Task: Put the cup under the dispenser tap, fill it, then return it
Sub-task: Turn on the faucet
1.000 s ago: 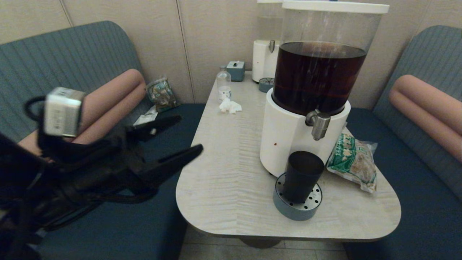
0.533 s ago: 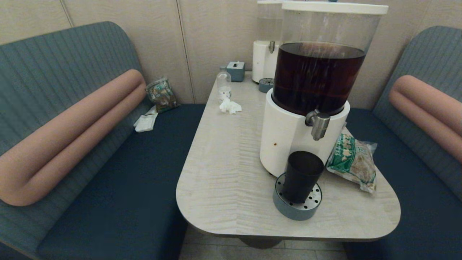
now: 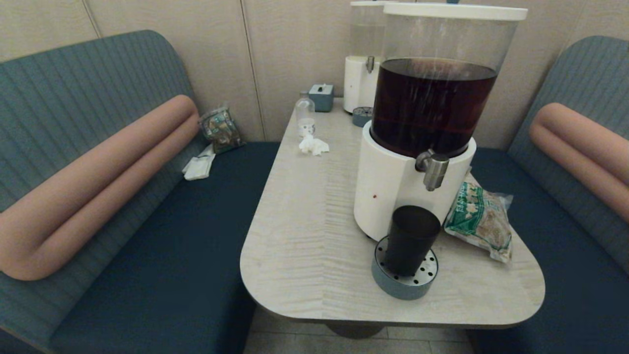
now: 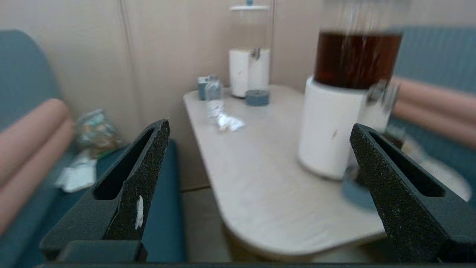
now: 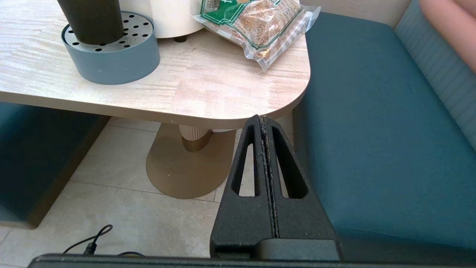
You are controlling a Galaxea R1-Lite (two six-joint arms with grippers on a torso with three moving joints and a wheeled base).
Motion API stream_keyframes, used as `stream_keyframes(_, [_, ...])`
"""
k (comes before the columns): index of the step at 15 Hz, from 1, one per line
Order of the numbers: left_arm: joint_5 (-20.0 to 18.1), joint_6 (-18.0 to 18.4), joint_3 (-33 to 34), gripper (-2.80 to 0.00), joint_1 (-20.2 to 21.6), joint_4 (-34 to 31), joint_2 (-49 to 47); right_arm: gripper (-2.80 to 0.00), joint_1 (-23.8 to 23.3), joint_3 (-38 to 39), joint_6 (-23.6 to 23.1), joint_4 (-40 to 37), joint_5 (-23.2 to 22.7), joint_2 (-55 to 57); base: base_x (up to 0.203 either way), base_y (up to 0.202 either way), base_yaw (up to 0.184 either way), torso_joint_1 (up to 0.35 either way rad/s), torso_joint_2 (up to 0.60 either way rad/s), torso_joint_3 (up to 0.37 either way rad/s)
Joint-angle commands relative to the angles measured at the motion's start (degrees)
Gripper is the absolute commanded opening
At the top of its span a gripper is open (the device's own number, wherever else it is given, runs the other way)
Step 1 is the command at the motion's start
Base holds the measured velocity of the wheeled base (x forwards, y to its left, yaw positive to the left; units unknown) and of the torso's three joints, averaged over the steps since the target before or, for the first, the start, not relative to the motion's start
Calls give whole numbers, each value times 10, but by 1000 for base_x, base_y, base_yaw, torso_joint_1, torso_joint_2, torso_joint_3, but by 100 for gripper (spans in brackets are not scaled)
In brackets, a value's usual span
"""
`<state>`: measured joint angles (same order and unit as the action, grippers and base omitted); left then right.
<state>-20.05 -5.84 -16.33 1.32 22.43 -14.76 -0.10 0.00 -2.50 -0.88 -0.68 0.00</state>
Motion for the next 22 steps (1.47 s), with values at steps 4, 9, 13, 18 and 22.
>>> stream_keyframes(4, [0, 50, 144, 0, -2, 2, 83, -280, 0, 0, 0, 0, 0, 0, 0, 0, 0, 0, 0, 0])
stream_keyframes(9, [40, 69, 163, 0, -4, -104, 147, -280, 0, 0, 0, 0, 0, 0, 0, 0, 0, 0, 0, 0])
stream_keyframes(13, [194, 70, 161, 0, -4, -228, 147, -280, 0, 0, -4, 0, -2, 0, 0, 0, 0, 0, 0, 0])
stream_keyframes(18, [197, 60, 162, 0, -4, -223, 147, -280, 0, -3, -53, -5, -6, 0, 0, 0, 0, 0, 0, 0])
stream_keyframes(22, [197, 58, 162, 0, -4, -223, 147, -280, -1, -60, -18, -24, -8, 9, 0, 0, 0, 0, 0, 0])
